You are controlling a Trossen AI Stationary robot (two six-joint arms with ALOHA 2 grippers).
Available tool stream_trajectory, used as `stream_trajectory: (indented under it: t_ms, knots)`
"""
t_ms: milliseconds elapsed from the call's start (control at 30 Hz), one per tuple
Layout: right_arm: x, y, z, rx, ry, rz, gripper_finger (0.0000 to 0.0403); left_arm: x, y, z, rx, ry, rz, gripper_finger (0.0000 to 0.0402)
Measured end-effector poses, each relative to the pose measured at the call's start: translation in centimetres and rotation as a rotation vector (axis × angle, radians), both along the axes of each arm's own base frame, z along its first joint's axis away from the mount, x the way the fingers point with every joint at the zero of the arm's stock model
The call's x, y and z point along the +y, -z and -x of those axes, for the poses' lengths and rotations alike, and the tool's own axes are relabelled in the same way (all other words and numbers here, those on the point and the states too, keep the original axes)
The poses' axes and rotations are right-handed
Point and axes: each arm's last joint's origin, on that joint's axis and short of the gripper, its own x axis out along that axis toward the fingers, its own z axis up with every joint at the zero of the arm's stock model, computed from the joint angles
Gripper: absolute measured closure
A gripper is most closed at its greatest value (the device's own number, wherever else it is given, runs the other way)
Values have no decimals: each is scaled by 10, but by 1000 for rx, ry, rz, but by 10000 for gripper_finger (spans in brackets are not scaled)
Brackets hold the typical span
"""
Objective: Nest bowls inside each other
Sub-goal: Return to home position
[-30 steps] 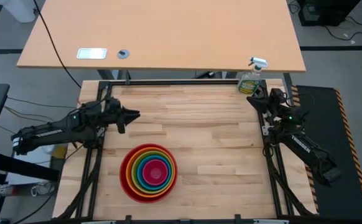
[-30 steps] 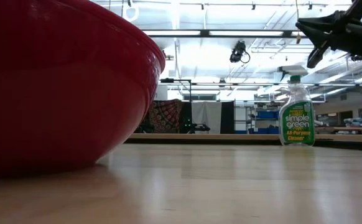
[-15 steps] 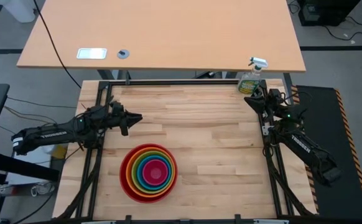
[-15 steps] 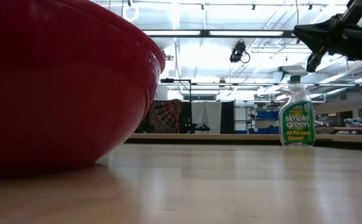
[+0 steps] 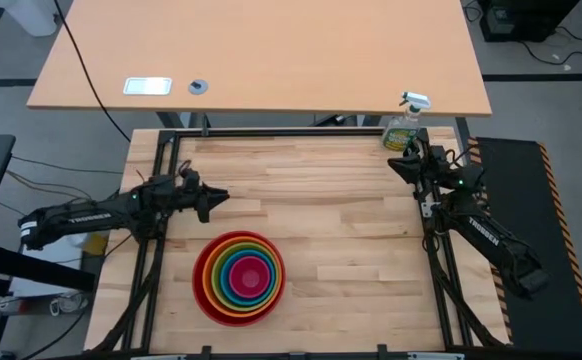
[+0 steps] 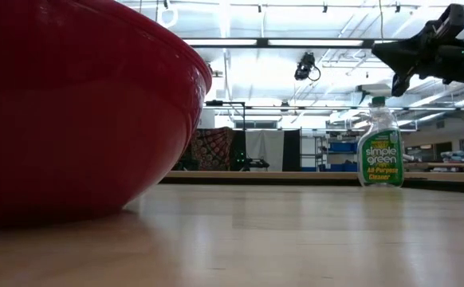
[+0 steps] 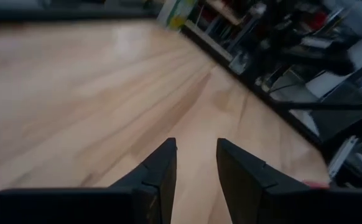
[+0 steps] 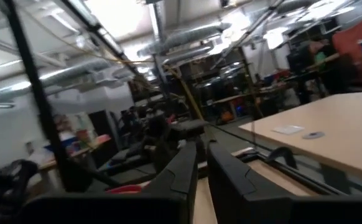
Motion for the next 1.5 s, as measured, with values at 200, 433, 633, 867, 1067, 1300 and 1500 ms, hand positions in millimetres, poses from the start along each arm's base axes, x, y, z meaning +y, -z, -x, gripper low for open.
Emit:
stream_trajectory:
  t_ms: [200,433,633,867,1067,1300,1500]
  knots:
    - [-2,-1,1,-42,89,-9,355,-1,24,2,22,1,39,286]
    - [-2,-2,1,-41,77,1,355,-1,25,2,41,3,0,286]
    - [-2,-2,1,-50,60,-48,355,-1,26,2,48,2,-2,286]
    - [-1,-2,0,-49,53,-48,355,-1,26,2,44,-2,15,286]
    - [6,-3,-8,-60,-34,-49,355,-1,26,2,42,-5,15,286]
    - [20,-6,-15,-80,-173,-19,355,-1,26,2,47,0,-1,286]
    - [38,-13,-14,-137,-298,54,355,-1,26,2,48,1,-4,286]
